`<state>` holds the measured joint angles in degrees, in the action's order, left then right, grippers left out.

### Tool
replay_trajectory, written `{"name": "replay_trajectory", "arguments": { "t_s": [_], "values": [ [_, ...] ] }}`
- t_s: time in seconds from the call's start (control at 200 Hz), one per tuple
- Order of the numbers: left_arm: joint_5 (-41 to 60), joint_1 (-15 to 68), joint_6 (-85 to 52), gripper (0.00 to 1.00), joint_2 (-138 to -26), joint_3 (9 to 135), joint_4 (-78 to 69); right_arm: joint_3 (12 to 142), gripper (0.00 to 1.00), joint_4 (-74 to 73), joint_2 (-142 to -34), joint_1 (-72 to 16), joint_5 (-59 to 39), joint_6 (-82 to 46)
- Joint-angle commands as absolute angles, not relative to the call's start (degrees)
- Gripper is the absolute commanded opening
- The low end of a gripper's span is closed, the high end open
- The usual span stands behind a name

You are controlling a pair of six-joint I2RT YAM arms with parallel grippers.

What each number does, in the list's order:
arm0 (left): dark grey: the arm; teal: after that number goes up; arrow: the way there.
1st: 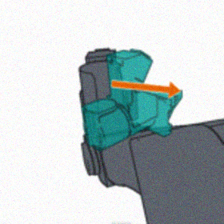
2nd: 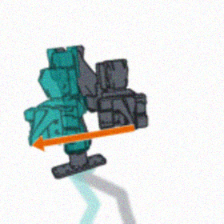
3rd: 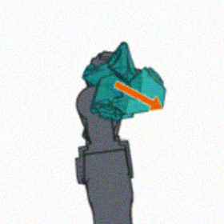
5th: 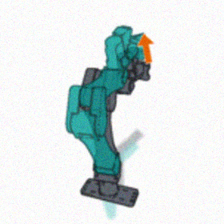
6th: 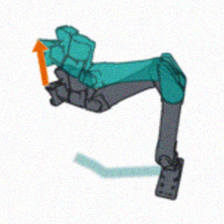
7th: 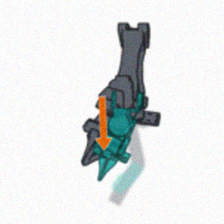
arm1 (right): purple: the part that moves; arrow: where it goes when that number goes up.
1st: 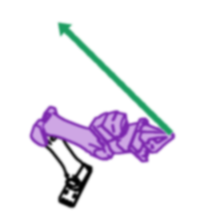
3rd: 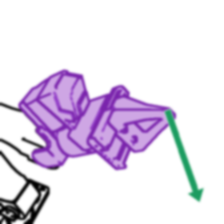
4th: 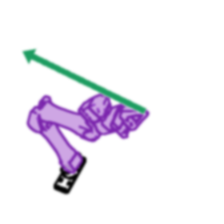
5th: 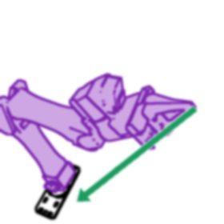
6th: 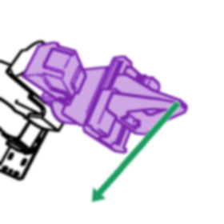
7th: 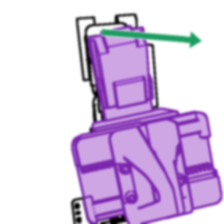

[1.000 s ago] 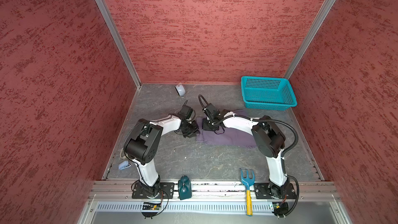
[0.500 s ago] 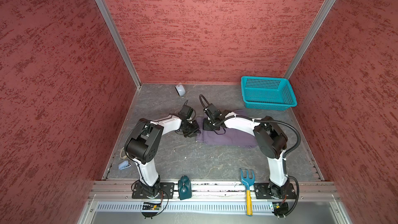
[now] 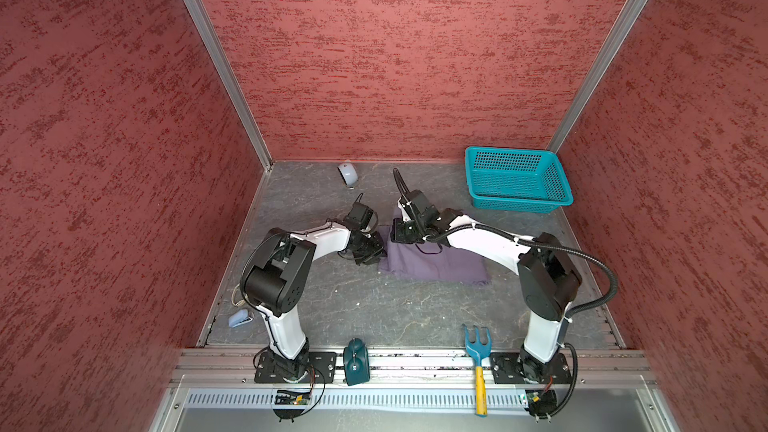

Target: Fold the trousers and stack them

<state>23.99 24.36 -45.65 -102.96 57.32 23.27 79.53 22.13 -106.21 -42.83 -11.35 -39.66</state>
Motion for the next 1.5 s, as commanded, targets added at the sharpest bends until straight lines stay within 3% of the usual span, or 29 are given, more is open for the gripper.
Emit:
{"name": "replay_trajectory", "arguments": {
  "t_s": [0.0,0.396,0.471,0.511,0.571,0.721,0.912,1.062,1.202,1.498],
  "values": [
    [22.1,25.1,-45.5,0.29,-106.0,55.9,24.1,79.9,0.00,17.5,-103.6,-43.6,-14.4,-39.9],
    [22.4,25.1,-45.4,0.29,-106.6,56.8,24.6,77.9,0.00,15.9,-105.5,-43.9,-15.7,-41.4],
    [22.3,24.9,-45.1,0.29,-106.2,56.9,25.1,77.7,0.30,16.4,-106.1,-43.9,-15.0,-41.4],
    [22.1,24.7,-45.0,0.29,-105.7,56.9,25.8,77.7,0.39,16.9,-106.1,-43.8,-14.3,-41.1],
    [21.4,23.8,-44.6,0.30,-104.5,56.8,27.2,78.0,0.44,17.7,-105.7,-43.8,-13.2,-40.3],
    [19.1,19.4,-43.1,0.33,-99.6,56.1,30.8,79.5,0.45,20.0,-103.5,-43.1,-10.5,-37.1],
    [17.0,11.5,-41.1,0.34,-90.4,55.0,34.2,77.3,0.42,22.9,-95.5,-39.4,-4.9,-32.8],
    [15.6,12.8,-41.0,0.36,-86.2,57.8,35.2,69.7,0.37,23.9,-86.7,-33.7,-1.3,-32.2],
    [16.9,19.9,-40.9,0.27,-89.8,62.6,34.2,58.0,0.00,21.5,-79.6,-25.7,-7.3,-35.8],
    [20.9,25.9,-43.0,0.23,-103.3,65.3,29.1,27.6,0.00,0.0,-73.9,-14.8,-26.1,-51.7]
  ]
}}
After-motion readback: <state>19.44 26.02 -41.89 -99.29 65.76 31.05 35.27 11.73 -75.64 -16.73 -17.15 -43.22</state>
